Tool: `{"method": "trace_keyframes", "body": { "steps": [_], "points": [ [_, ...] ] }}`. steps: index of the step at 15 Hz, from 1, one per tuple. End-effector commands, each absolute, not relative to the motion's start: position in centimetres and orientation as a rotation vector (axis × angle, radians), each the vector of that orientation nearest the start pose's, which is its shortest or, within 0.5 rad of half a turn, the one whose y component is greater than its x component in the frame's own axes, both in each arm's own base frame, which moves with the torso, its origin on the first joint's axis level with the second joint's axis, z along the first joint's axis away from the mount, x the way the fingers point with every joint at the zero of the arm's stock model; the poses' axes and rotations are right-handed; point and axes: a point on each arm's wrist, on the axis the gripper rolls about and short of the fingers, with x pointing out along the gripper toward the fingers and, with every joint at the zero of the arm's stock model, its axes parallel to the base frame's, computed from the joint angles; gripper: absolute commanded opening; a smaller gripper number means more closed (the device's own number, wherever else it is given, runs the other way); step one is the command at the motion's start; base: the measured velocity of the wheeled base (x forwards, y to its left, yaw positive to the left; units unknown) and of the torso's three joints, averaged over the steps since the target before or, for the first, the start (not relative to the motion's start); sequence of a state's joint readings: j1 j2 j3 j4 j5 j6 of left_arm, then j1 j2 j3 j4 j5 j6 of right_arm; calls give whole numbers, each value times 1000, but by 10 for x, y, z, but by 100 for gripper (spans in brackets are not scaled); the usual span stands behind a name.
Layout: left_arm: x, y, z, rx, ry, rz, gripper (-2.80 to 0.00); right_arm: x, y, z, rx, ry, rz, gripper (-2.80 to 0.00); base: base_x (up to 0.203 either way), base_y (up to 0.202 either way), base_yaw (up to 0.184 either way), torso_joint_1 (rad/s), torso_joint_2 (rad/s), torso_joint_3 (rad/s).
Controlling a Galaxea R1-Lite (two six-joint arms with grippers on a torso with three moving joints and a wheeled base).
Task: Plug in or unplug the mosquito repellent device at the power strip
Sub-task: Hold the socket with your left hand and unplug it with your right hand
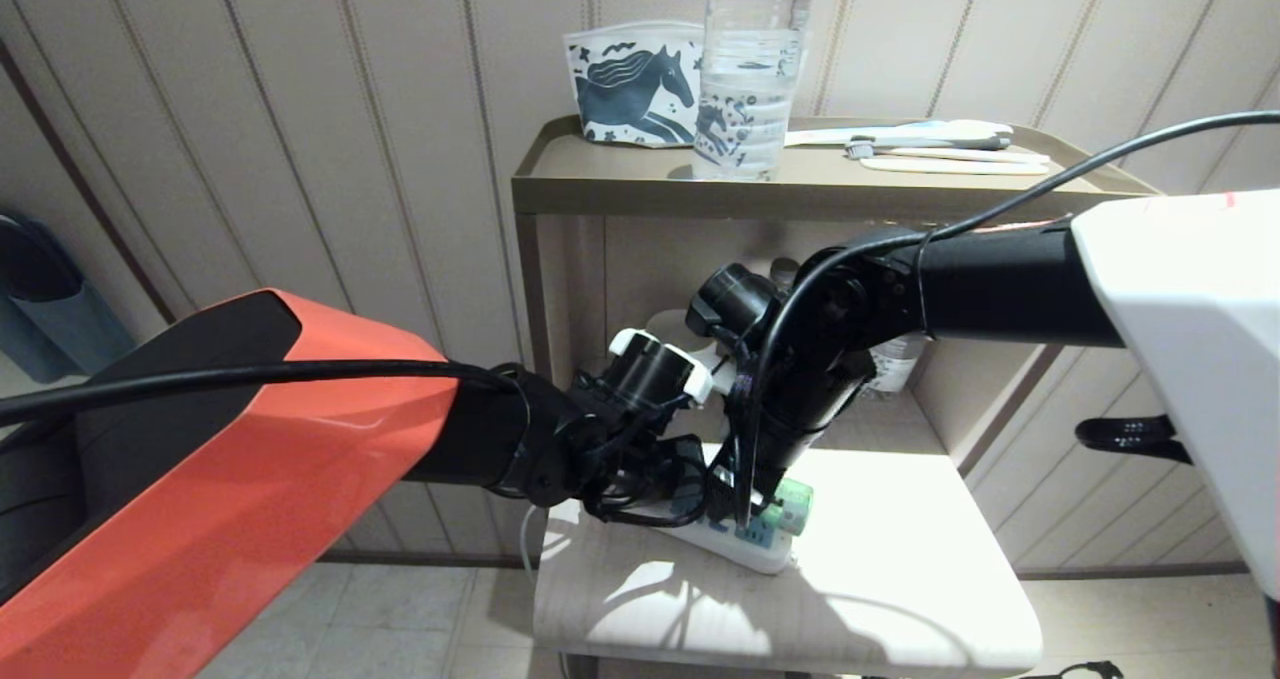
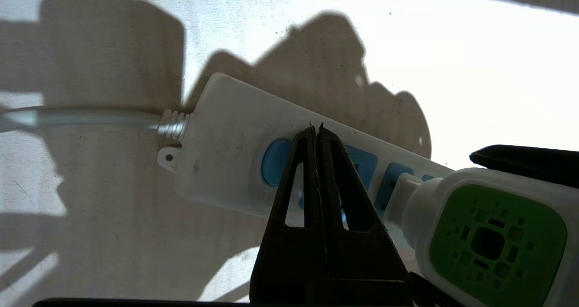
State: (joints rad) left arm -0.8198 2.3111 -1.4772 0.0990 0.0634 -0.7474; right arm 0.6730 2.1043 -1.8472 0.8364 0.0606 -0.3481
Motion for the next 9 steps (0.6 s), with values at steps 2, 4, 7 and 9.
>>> {"method": "trace_keyframes", "body": {
  "steps": [2, 4, 7, 9],
  "points": [
    [296, -319, 56, -255, 1070, -329, -280, 308, 241, 195, -624, 946, 833, -280, 0, 0, 0, 0, 0, 0],
    [290, -321, 55, -246, 1079, -335, -280, 314, 241, 192, -609, 915, 823, -280, 0, 0, 0, 0, 0, 0],
    [283, -325, 53, -236, 1089, -346, -280, 321, 245, 191, -578, 871, 812, -280, 0, 0, 0, 0, 0, 0],
    [275, -330, 59, -224, 1088, -367, -280, 324, 248, 194, -562, 837, 806, -280, 0, 0, 0, 0, 0, 0]
  ]
}}
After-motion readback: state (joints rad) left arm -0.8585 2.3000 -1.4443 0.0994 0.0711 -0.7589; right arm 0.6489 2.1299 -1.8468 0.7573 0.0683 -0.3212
